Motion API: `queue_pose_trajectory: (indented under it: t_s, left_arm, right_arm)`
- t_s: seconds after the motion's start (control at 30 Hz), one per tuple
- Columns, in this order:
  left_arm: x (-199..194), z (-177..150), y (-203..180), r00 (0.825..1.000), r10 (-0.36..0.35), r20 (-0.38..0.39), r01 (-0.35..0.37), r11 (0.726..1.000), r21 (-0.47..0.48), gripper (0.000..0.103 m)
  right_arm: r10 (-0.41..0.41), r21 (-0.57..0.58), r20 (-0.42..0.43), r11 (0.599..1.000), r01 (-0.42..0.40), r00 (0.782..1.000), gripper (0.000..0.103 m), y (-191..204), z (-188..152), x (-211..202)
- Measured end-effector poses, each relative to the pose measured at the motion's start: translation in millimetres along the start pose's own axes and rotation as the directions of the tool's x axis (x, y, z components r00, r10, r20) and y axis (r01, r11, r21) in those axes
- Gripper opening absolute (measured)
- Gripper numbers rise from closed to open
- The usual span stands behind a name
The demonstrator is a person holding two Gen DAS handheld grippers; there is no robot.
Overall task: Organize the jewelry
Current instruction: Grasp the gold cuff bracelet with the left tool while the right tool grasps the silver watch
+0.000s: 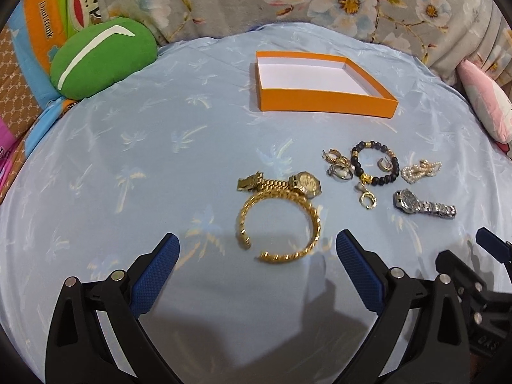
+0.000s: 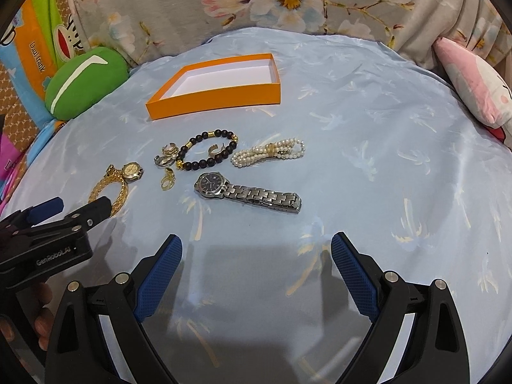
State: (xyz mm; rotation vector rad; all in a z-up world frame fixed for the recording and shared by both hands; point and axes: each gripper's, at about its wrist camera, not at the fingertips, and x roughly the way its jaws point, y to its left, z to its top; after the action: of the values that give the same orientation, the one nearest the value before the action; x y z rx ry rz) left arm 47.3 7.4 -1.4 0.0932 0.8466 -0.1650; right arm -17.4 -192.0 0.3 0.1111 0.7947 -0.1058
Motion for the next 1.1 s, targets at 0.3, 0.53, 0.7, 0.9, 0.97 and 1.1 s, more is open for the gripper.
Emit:
queue_pose_trajectory:
  t_s: [0.3, 0.53, 0.7, 0.9, 0.97, 1.1]
  left_arm:
    - [17, 7, -7, 0.999, -0.008, -0.044, 0.009, 1.0, 0.016, 0.076]
    - [13, 6, -7, 1.0, -0.014, -0.021, 0.015, 1.0, 0.023, 0.056]
    - [9, 4, -1, 0.998, -0.053, -0.021, 0.053, 0.999, -0.004, 0.055]
    - [-7, -5, 13, 0.999, -0.047, 0.003, 0.047, 0.999, -0.018, 0.055]
    - [-11, -6, 16, 0.999, -0.042, 0.011, 0.042, 0.999, -0.013, 0.055]
    - [-14, -7, 19, 0.999, -0.046, 0.014, 0.046, 0.999, -0.014, 0.055]
  right_arm:
    - [0.011, -0.016, -0.001, 1.0, -0.011, 1.0, 0.092, 0, 8, 7]
    - [0.022, -0.007, -0.001, 1.0, -0.022, 1.0, 0.092, -2, 12, 11]
    - [0.028, -0.011, 0.001, 1.0, -0.028, 1.0, 0.092, -2, 12, 11]
    - [0.029, -0.066, 0.022, 0.997, -0.028, 0.999, 0.092, 1, 18, 12]
    - [0.039, -0.102, 0.027, 0.994, -0.036, 0.999, 0.092, 2, 24, 14]
    - [0.074, -0.193, -0.005, 0.978, -0.073, 0.997, 0.081, 6, 34, 26]
